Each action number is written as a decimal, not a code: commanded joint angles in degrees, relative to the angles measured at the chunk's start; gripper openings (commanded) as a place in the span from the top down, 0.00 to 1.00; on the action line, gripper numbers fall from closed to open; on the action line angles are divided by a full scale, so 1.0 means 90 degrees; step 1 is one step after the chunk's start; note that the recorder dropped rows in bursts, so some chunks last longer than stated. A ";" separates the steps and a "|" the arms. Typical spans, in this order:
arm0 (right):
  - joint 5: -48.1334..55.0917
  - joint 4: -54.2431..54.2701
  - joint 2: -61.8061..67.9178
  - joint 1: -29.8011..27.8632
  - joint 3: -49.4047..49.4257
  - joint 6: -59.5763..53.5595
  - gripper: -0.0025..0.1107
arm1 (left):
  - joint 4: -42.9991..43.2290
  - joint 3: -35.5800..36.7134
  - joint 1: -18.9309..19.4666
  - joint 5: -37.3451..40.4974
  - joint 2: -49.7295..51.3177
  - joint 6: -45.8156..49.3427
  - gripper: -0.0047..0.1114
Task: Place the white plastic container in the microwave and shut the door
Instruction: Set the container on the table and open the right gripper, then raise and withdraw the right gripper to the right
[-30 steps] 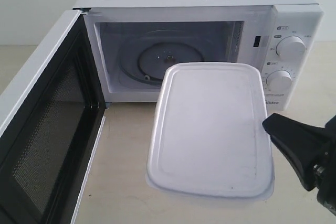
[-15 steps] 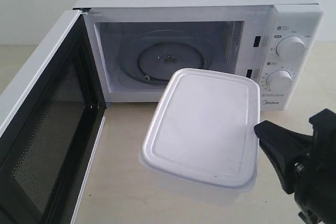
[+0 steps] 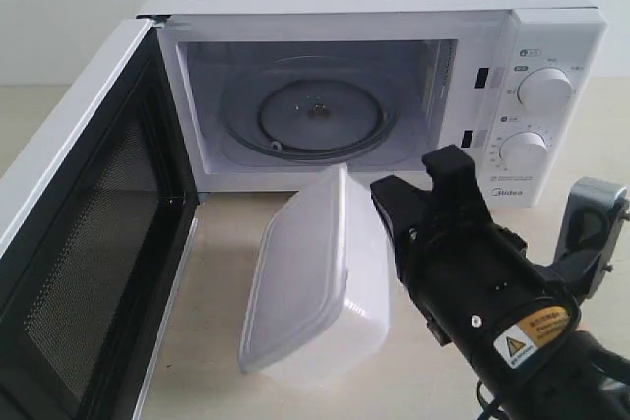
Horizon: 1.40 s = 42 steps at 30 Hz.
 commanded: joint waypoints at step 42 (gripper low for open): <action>0.6566 -1.4623 -0.2969 -0.4864 -0.0853 0.3812 0.98 | -0.0029 0.0021 -0.0027 -0.0077 -0.0021 -0.0035 0.92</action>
